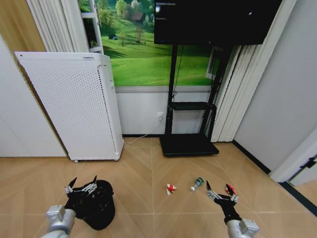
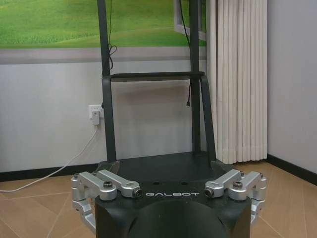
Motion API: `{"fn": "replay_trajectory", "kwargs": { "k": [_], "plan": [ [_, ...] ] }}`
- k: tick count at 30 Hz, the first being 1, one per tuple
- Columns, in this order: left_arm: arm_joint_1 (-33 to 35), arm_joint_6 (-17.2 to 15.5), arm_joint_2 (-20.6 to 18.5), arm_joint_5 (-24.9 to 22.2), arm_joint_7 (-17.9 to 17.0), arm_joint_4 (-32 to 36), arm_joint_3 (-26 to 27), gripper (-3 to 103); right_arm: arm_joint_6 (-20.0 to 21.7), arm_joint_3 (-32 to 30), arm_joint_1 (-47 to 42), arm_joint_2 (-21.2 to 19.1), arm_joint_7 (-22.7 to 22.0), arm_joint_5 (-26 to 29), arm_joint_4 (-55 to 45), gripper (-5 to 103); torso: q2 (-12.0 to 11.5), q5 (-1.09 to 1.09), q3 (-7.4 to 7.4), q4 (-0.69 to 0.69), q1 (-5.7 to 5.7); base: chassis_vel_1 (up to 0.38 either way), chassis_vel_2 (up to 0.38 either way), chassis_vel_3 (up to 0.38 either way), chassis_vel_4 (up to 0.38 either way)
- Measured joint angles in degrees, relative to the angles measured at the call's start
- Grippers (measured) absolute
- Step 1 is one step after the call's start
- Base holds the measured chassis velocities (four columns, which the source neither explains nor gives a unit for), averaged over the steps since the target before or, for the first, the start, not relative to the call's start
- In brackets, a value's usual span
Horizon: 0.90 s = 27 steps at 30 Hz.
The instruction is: Pick up the trash bin and place the garbage on the floor into it.
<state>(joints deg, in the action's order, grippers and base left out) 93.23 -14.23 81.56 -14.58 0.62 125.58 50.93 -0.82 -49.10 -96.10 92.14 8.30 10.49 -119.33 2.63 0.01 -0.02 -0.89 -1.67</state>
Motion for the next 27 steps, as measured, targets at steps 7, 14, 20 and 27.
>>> {"fn": "replay_trajectory", "kwargs": {
  "k": [7, 14, 20, 27],
  "plan": [
    [2.09, -7.08, 0.96, -2.78, -11.28, 4.72, 0.91, 100, -0.46, -0.01, 0.05, 0.0, -0.01, -0.09, 1.56, 100, 0.18, 0.0, 0.0, 0.01, -0.03, 0.0, 0.0, 0.0, 0.0],
    [2.81, -7.52, 0.32, -5.33, -6.87, 0.22, 4.64, 100, -0.91, -0.26, 0.52, 0.0, -0.05, -0.29, 3.03, 100, 0.28, 0.0, 0.0, 0.01, -0.06, 0.0, 0.0, 0.0, 0.0],
    [1.79, -6.61, -1.35, -7.24, -2.5, -7.5, 6.46, 100, -0.77, 0.6, 1.84, 0.0, -0.07, -1.19, 5.26, 100, 0.37, -0.01, 0.0, 0.0, -0.08, 0.0, 0.0, 0.0, 0.0],
    [-0.51, -7.0, -1.48, -7.1, -1.11, -13.53, 4.62, 100, -0.78, 0.86, 2.58, 0.0, -0.08, -1.74, 7.43, 100, 0.43, -0.01, 0.0, 0.0, -0.09, 0.0, 0.0, 0.0, 0.0]
  ]
}}
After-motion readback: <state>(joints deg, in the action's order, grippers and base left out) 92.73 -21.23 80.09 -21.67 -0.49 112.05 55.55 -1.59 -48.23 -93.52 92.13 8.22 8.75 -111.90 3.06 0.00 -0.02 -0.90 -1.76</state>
